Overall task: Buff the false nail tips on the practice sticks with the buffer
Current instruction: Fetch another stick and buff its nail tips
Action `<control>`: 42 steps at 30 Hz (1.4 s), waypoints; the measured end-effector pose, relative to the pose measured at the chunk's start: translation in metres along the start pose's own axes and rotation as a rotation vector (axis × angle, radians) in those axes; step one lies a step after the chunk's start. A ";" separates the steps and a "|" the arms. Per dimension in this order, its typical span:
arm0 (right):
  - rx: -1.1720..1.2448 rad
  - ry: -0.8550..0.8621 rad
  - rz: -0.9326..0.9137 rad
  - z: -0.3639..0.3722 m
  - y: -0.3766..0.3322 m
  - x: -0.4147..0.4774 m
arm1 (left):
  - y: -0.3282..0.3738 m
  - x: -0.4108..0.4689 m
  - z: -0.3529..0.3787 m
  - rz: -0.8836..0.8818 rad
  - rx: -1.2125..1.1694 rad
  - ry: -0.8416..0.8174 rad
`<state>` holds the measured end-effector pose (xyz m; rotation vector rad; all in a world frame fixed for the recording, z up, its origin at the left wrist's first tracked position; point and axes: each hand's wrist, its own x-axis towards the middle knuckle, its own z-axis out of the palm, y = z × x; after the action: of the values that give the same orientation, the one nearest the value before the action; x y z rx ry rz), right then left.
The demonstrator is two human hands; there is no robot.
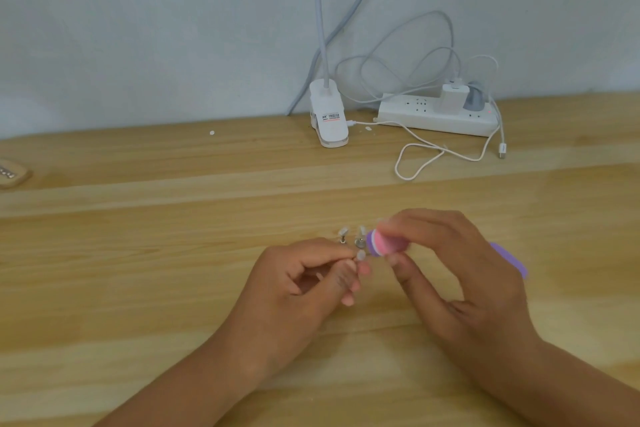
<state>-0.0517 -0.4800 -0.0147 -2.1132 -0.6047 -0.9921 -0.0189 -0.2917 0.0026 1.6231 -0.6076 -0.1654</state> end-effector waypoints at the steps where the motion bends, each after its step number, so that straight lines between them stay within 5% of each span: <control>1: 0.015 -0.013 -0.022 0.002 -0.003 -0.001 | 0.000 0.000 0.000 0.022 0.044 -0.003; 14: -0.049 -0.083 0.009 0.001 0.002 -0.002 | -0.005 -0.001 -0.001 0.077 0.205 0.109; 26: -0.074 -0.168 -0.141 0.006 -0.003 -0.007 | -0.002 0.000 -0.002 0.057 0.189 0.082; 30: -0.098 -0.143 -0.019 -0.002 0.005 -0.003 | -0.004 0.001 -0.004 0.052 0.186 0.114; 42: -0.093 -0.154 -0.158 0.007 0.000 -0.008 | -0.002 -0.002 -0.004 0.121 0.298 -0.007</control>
<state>-0.0528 -0.4757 -0.0240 -2.2666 -0.8270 -0.9651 -0.0182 -0.2868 0.0012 1.8656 -0.7608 0.0104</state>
